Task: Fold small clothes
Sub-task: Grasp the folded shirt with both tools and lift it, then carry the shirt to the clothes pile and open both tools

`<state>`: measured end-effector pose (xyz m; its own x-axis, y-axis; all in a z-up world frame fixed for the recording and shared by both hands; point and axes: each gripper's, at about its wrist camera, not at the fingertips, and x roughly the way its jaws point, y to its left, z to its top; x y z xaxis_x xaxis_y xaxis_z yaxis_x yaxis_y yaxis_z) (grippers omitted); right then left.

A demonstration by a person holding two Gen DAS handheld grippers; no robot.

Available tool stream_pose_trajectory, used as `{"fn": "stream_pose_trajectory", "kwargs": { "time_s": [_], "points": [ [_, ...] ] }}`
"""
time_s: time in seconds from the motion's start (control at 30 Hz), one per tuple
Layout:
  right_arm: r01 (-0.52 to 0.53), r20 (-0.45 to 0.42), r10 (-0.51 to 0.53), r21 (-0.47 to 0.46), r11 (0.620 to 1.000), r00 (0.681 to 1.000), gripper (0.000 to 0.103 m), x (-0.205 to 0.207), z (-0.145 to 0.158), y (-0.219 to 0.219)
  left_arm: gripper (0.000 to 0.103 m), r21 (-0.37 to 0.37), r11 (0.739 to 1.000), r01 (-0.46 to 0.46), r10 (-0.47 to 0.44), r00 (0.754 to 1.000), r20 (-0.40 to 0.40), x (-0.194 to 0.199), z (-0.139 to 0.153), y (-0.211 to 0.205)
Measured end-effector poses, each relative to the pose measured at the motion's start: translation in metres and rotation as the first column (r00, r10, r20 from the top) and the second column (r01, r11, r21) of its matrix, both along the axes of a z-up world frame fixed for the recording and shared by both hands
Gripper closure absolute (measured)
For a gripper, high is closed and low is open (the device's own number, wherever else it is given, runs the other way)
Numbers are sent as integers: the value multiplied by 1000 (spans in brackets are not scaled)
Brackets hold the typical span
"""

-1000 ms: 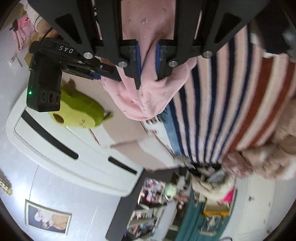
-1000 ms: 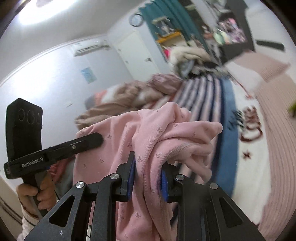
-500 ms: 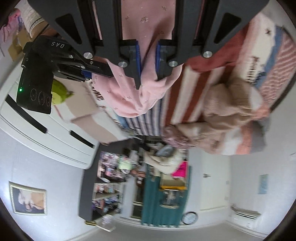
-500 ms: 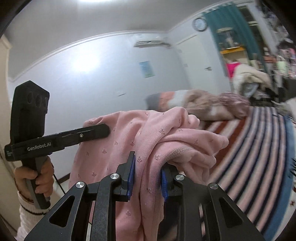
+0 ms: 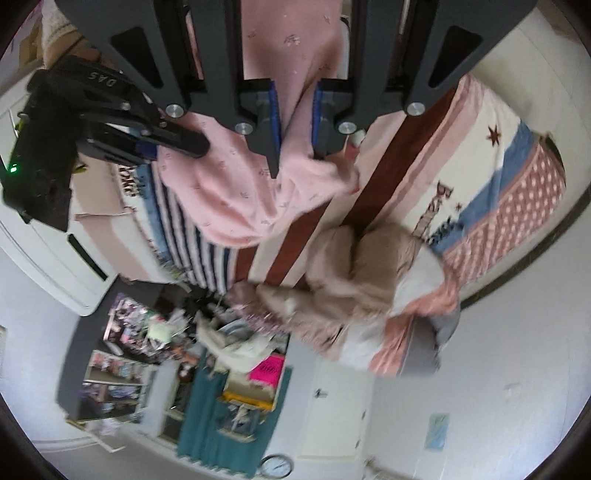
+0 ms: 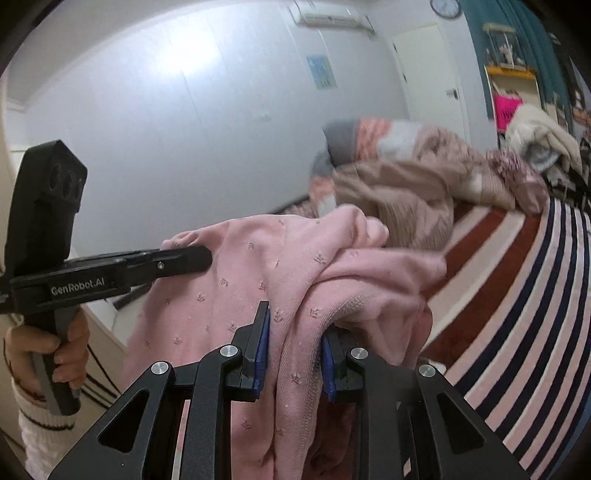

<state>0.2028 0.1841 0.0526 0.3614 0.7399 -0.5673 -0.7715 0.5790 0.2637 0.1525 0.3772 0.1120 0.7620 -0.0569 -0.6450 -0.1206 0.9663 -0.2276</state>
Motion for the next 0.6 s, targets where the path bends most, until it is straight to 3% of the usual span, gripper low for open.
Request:
{"fn": "stream_pose_trajectory", "kwargs": {
  "time_s": [0.17, 0.33, 0.43, 0.5, 0.6],
  "points": [
    [40, -56, -44, -67, 997, 997, 81, 22, -27, 17, 89, -36, 999, -17, 15, 998, -67, 27, -46, 21],
    [44, -45, -50, -111, 993, 998, 67, 17, -36, 23, 86, -47, 998, -35, 30, 994, -103, 36, -73, 31],
    [54, -35, -58, -109, 993, 998, 55, 14, -33, 20, 69, -55, 998, -39, 33, 995, -94, 33, -72, 33],
    [62, -23, -65, -102, 993, 998, 52, 13, -29, 14, 49, -46, 998, -43, 40, 996, -76, 29, -65, 33],
    [67, -8, -68, -87, 994, 998, 50, 11, -21, 5, 40, -34, 998, -44, 43, 999, -25, 21, -49, 31]
  ]
}}
